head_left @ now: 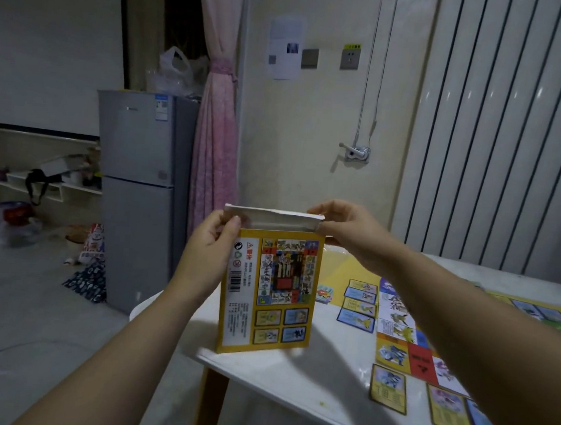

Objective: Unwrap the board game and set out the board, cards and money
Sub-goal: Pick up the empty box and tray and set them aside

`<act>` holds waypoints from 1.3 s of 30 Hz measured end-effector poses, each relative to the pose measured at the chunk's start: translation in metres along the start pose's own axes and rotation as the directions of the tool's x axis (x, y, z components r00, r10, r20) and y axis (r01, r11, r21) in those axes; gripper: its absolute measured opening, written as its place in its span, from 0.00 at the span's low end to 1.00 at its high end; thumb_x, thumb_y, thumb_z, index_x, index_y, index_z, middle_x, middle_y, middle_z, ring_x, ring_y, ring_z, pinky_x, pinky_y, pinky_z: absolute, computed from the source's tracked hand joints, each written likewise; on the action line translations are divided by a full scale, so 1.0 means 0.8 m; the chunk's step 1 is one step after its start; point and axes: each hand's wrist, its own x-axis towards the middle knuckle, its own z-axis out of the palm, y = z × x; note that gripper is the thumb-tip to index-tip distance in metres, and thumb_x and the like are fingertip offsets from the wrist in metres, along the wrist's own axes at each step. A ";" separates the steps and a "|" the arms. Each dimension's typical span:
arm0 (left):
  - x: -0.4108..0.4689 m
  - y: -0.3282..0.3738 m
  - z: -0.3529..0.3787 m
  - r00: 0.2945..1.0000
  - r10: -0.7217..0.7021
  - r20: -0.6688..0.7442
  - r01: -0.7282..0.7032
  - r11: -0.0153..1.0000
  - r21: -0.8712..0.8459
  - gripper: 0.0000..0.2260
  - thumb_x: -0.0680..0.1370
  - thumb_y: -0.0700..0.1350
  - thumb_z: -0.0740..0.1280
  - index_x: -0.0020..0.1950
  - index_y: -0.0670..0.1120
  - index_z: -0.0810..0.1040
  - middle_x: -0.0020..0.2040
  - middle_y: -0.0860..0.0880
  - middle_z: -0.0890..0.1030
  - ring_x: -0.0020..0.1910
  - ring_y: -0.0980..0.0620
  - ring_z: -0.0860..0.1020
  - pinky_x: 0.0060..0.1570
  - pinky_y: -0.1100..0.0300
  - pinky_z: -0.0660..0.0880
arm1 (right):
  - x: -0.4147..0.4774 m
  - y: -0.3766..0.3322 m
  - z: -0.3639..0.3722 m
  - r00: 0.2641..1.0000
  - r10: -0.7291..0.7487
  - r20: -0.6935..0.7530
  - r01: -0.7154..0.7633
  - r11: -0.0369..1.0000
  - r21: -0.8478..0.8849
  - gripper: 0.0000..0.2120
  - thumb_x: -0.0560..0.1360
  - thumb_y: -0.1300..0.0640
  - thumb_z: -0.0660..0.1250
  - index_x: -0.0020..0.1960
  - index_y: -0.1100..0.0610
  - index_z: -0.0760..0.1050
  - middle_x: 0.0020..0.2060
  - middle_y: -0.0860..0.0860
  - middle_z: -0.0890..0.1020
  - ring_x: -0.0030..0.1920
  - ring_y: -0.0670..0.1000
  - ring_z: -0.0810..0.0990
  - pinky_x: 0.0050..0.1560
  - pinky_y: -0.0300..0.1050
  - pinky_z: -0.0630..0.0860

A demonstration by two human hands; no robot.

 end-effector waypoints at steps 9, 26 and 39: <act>0.004 -0.001 -0.004 0.996 0.093 -0.008 -0.092 0.995 0.038 0.12 0.79 0.46 0.63 0.58 0.63 0.71 0.51 0.52 0.79 0.50 0.51 0.81 0.44 0.54 0.80 | -0.003 0.004 0.004 0.989 -0.142 -0.048 0.128 0.966 -0.223 0.12 0.77 0.56 0.66 0.59 0.58 0.78 0.50 0.53 0.83 0.52 0.49 0.81 0.58 0.51 0.77; 0.013 0.006 -0.015 0.998 -0.021 0.054 0.021 1.000 -0.002 0.03 0.78 0.46 0.65 0.46 0.50 0.79 0.45 0.43 0.83 0.45 0.44 0.83 0.46 0.44 0.80 | -0.005 0.014 0.003 0.975 -0.211 -0.069 0.185 0.945 -0.269 0.12 0.77 0.57 0.65 0.59 0.58 0.79 0.50 0.50 0.83 0.48 0.43 0.80 0.53 0.39 0.76; 0.052 0.033 -0.043 0.894 -0.155 0.420 0.044 0.964 0.262 0.07 0.78 0.43 0.65 0.50 0.50 0.81 0.45 0.50 0.85 0.46 0.54 0.83 0.43 0.60 0.78 | 0.010 0.013 0.005 0.962 -0.268 -0.047 0.226 0.885 -0.407 0.05 0.75 0.57 0.67 0.49 0.56 0.80 0.49 0.51 0.83 0.51 0.48 0.80 0.54 0.53 0.78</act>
